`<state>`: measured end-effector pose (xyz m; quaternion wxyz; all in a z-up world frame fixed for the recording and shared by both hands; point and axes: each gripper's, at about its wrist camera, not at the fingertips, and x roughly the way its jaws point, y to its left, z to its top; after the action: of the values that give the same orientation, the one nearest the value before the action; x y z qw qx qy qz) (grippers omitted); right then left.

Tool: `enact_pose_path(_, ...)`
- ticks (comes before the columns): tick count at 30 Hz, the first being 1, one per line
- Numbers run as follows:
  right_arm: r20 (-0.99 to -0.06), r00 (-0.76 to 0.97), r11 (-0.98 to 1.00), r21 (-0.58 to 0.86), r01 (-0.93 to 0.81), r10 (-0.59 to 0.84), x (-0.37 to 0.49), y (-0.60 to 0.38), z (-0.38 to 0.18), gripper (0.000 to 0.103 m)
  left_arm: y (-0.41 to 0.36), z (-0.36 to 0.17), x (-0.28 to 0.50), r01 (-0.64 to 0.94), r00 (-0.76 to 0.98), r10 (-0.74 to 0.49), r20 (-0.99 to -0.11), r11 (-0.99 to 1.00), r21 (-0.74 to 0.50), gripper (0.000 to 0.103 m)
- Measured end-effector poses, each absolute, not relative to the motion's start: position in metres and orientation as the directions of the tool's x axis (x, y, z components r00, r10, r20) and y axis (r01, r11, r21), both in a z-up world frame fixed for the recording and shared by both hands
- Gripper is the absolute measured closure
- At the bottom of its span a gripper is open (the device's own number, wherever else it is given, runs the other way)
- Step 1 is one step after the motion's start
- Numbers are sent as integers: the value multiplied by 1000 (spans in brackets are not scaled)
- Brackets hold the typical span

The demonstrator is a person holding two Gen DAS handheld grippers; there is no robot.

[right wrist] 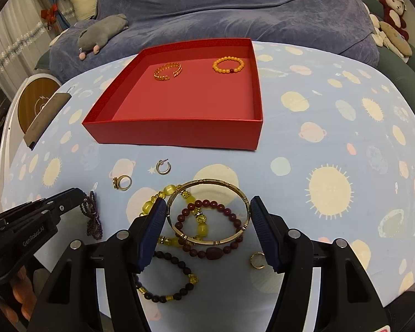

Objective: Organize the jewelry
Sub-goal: 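Grasp and lift the thin gold bangle with the right gripper while the left holds the garnet bracelet, then lower the garnet bracelet and gold bangle into the red box and open both grippers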

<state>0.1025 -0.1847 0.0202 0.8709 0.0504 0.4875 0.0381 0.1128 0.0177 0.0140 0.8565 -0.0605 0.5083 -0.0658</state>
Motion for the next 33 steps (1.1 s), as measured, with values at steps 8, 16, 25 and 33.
enact_pose_path(8,-821,561,993,122,-11,107,109,-195,40,43,27,51,132,67,525,-167,-835,986,-155,100)
enact_pose_path(16,-792,599,993,116,-38,116,150,-197,66,43,17,83,179,119,557,-200,-806,980,-161,100)
enact_pose_path(25,-787,608,994,97,-48,106,201,-191,71,43,2,91,228,162,566,-195,-801,979,-124,100)
enact_pose_path(33,-802,589,995,84,-53,99,170,-184,55,43,17,55,168,89,513,-200,-835,980,-180,58)
